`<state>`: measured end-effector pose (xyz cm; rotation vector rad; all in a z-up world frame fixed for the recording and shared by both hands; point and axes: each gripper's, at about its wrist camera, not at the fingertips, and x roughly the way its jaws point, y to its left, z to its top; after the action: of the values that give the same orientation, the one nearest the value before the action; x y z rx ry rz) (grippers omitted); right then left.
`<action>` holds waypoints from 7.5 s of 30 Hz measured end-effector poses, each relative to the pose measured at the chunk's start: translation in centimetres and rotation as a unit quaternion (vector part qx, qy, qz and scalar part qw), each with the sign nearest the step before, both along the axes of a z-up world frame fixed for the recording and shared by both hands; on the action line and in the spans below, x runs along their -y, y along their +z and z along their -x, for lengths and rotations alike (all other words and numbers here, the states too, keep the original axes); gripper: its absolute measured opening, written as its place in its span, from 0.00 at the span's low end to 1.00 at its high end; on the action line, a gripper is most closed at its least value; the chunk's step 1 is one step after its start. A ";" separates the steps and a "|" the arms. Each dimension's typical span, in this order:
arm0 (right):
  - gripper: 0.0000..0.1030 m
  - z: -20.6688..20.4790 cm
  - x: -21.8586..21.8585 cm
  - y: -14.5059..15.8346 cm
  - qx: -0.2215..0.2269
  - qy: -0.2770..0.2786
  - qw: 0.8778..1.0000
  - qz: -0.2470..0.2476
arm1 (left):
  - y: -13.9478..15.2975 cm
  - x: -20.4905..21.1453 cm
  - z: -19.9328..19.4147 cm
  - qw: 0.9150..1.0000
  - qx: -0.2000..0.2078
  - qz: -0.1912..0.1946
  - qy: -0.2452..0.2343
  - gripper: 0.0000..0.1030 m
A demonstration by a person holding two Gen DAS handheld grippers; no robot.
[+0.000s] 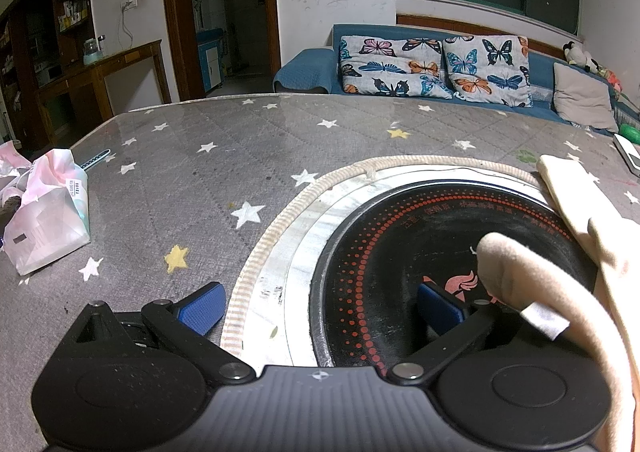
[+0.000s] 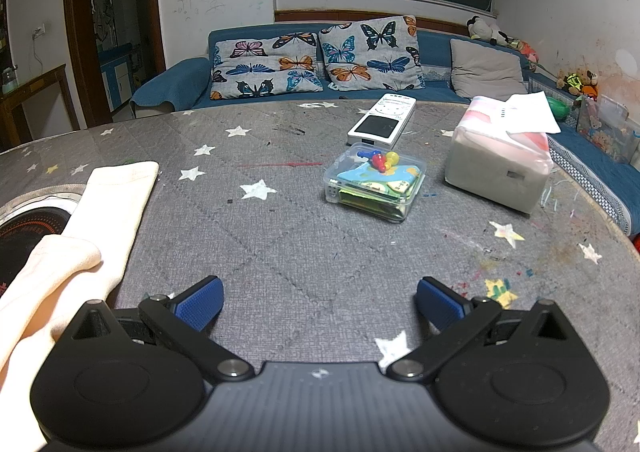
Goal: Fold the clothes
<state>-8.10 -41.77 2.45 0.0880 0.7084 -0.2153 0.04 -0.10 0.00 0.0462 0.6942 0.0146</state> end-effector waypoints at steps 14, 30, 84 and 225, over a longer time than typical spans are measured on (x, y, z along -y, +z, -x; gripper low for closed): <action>1.00 0.0 -0.1 0.0 -0.002 0.000 1.000 0.002 | 0.1 1.2 0.3 1.000 0.001 -0.012 -0.014 1.00; 1.00 0.0 0.0 0.1 -0.002 0.000 1.000 0.003 | 0.1 0.8 0.3 1.000 0.000 -0.004 -0.003 1.00; 0.93 26.6 -12.5 7.9 0.067 0.125 0.990 0.020 | 8.5 3.6 19.2 0.990 0.006 0.050 -0.132 1.00; 0.11 15.6 1.3 11.0 -0.041 0.094 0.993 0.051 | 8.7 -4.8 17.7 0.981 -0.070 -0.007 -0.183 0.25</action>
<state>-23.73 -43.10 13.40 -0.0849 0.7822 -0.0754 -17.66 4.73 8.69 0.1897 0.8178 -0.3409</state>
